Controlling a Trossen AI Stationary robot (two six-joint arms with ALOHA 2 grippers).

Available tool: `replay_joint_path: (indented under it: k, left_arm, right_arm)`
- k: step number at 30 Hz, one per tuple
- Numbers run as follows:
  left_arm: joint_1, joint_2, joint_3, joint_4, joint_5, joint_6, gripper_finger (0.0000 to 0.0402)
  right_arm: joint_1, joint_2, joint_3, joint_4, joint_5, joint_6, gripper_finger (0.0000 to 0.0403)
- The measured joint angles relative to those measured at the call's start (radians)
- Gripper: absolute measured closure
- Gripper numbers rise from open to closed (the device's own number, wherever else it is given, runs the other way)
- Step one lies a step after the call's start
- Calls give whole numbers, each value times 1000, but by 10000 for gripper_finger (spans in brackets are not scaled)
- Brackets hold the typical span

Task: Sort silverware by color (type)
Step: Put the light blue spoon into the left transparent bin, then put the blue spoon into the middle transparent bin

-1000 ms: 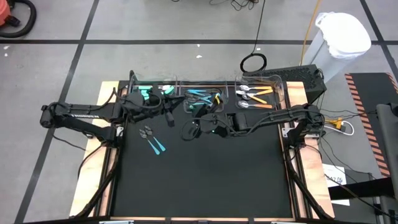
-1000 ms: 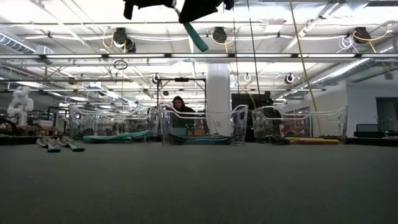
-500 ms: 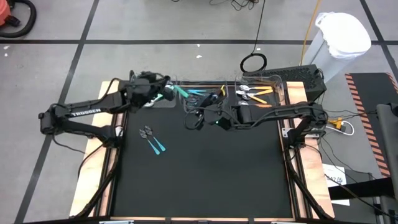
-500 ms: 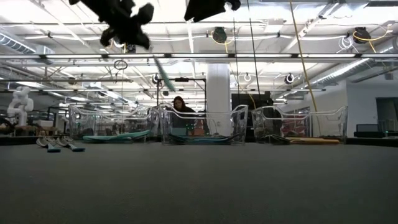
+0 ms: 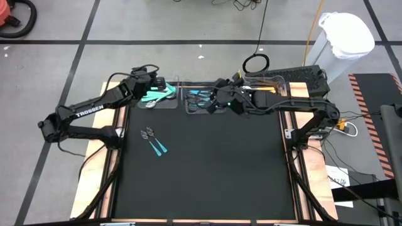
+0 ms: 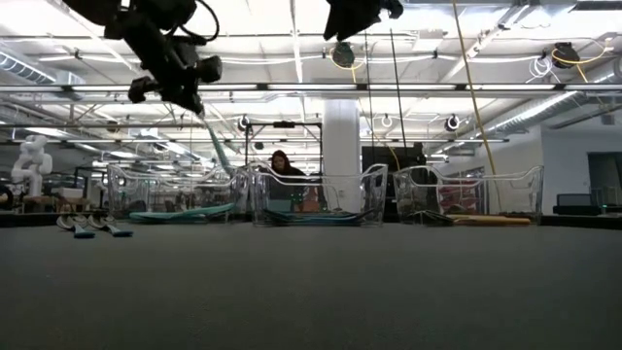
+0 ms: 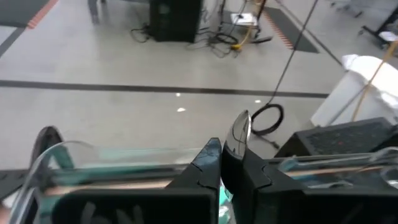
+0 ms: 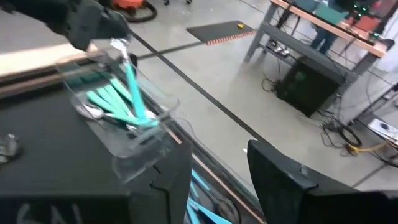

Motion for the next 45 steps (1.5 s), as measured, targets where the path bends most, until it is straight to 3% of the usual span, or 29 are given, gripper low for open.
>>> replay_joint_path:
  k: [3,6,11,16,23,25,28,30,32,38,45]
  left_arm:
    - [28,0,-13,-24,9,-3,369]
    - [46,0,-28,-48,37,4,338]
    - [66,0,-34,-125,91,-6,264]
    - [65,-3,0,-266,131,-6,188]
    - [63,-4,77,-455,123,7,165]
    - [51,-9,86,-449,228,114,164]
    - [2,-10,89,-451,508,358,164]
    - [-37,-6,89,-524,642,438,164]
    - [-74,6,89,-585,655,373,164]
    - [-149,50,89,-751,519,-151,164]
    - [-312,117,47,-753,466,-636,164]
  right_arm:
    - [-19,4,0,-28,-13,0,250]
    - [-42,3,0,-31,-107,8,250]
    - [-80,3,0,-32,-238,54,249]
    - [-91,3,0,-52,-288,54,249]
    - [-90,3,0,-89,-291,89,249]
    - [-90,3,0,-101,-295,95,250]
    - [-89,3,0,-113,-359,107,250]
    - [-89,3,0,-116,-420,115,250]
    - [-89,3,0,-115,-476,117,250]
    - [-88,3,0,-123,-527,190,250]
    - [-88,3,0,-142,-528,233,250]
